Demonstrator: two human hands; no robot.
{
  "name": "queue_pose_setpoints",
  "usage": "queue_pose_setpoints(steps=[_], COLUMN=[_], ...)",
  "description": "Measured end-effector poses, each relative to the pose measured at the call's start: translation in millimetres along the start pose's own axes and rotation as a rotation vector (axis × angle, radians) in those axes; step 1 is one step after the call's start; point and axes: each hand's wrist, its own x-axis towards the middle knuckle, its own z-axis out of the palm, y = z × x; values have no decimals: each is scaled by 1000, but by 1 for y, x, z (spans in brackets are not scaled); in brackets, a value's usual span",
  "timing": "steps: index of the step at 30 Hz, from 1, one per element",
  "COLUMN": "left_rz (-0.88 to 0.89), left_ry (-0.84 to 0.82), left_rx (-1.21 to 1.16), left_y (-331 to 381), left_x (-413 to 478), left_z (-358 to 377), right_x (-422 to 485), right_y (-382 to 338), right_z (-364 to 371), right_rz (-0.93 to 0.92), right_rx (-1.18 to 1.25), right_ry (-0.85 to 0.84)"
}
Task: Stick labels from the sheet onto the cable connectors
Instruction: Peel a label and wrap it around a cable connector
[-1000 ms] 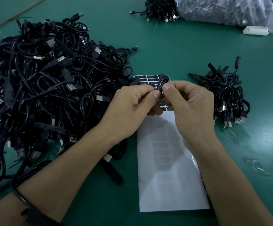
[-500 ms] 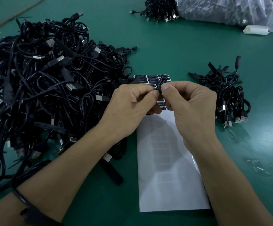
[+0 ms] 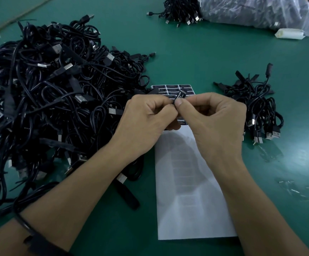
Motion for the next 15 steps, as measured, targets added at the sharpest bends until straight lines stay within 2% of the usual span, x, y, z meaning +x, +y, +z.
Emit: queue_pose_setpoints(steps=[15], left_rz=[6], left_ry=[12], left_rx=[62], left_y=[1], left_x=[0], left_z=[0], right_x=[4], right_y=[6], right_z=[-3], right_rz=[73], right_rx=[78], right_ry=[-5])
